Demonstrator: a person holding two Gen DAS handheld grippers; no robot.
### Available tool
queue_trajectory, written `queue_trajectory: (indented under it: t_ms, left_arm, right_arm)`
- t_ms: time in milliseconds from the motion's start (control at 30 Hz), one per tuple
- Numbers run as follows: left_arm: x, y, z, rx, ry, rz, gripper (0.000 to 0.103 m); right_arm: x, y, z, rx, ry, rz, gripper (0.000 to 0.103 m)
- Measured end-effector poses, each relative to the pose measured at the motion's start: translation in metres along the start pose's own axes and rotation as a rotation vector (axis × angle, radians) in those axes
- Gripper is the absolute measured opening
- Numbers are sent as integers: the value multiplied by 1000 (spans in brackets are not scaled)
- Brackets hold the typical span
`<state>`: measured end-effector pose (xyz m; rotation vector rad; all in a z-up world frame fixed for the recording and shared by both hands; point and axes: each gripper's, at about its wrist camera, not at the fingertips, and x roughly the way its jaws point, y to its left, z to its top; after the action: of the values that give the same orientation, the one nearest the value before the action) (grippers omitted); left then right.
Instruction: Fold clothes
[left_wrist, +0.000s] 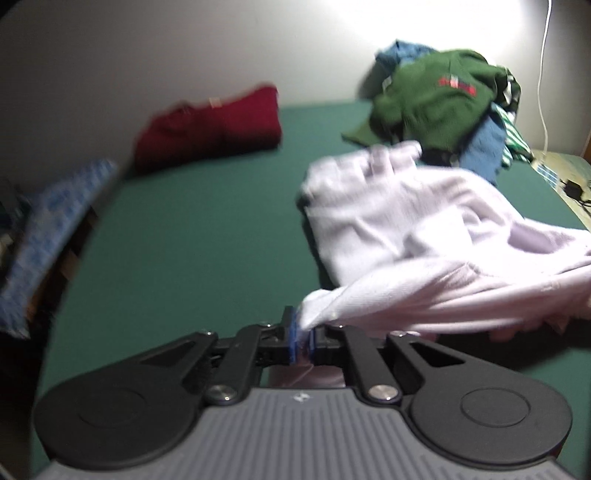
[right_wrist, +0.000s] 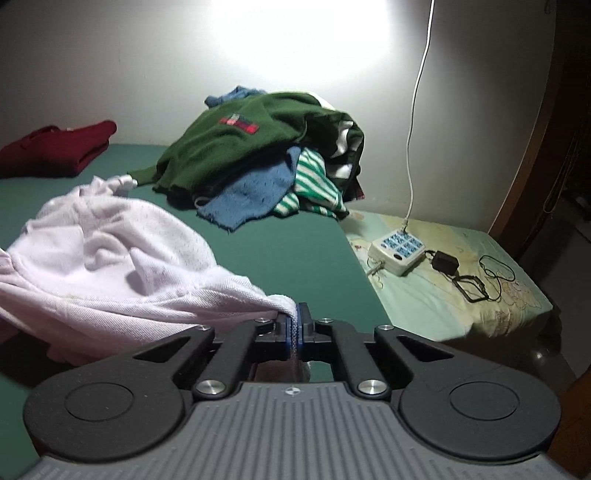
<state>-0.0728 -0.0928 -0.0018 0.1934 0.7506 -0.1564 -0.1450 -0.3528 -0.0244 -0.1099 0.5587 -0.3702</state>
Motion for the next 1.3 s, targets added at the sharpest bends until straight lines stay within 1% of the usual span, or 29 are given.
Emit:
queue_trajectory:
  t_ms: [67, 200, 367, 467, 533, 600, 633, 667, 800, 900, 933, 967, 1000, 1033, 1067, 1133, 1167, 1233, 1300]
  left_arm:
    - [-15, -2, 9, 16, -70, 35, 6]
    - [-47, 11, 31, -27, -167, 34, 6]
    - [-94, 33, 51, -53, -286, 46, 6]
    - [-122, 46, 62, -67, -358, 53, 6]
    - [-137, 53, 67, -70, -393, 57, 6]
    - [-136, 55, 62, -51, -372, 62, 6]
    - [-133, 55, 58, -43, -350, 59, 6]
    - [-125, 55, 52, -37, -309, 48, 6]
    - [-92, 50, 17, -11, -128, -7, 6]
    - [-73, 41, -19, 47, 0, -31, 6]
    - [-67, 38, -31, 67, 39, -42, 6]
    - [-62, 36, -41, 88, 73, -51, 7]
    - [-59, 34, -49, 105, 98, -57, 12]
    - [-59, 35, -55, 113, 115, -69, 16]
    - [-61, 38, -61, 118, 128, -92, 17]
    - [-67, 44, -68, 141, 143, -141, 20]
    - [-73, 46, -70, 163, 143, -165, 22]
    - [-84, 50, -70, 206, 130, -198, 38]
    - [-93, 52, -63, 227, 104, -212, 38]
  right_arm:
    - [-9, 1, 11, 9, -56, 0, 1]
    - [-28, -8, 37, 67, -158, 26, 1]
    - [-57, -20, 69, 126, -277, 101, 1]
    - [-77, -20, 83, 112, -357, 132, 1]
    - [-86, -17, 86, 77, -387, 146, 2]
    - [-85, -13, 83, 47, -369, 155, 2]
    - [-83, -11, 79, 34, -346, 163, 2]
    - [-79, -9, 74, 23, -309, 174, 2]
    - [-69, -5, 41, -54, -121, 229, 2]
    - [-66, -2, 15, -142, 12, 261, 3]
    - [-63, 0, 7, -174, 71, 285, 3]
    - [-63, 0, 2, -191, 111, 313, 4]
    - [-66, 0, 4, -186, 119, 348, 10]
    - [-68, 0, 5, -180, 126, 382, 18]
    - [-71, 0, 7, -175, 134, 417, 22]
    - [-76, -1, 9, -163, 149, 487, 34]
    - [-78, -1, 11, -158, 157, 521, 37]
    - [-83, -2, 13, -146, 172, 591, 54]
    - [-87, -2, 17, -124, 177, 650, 60]
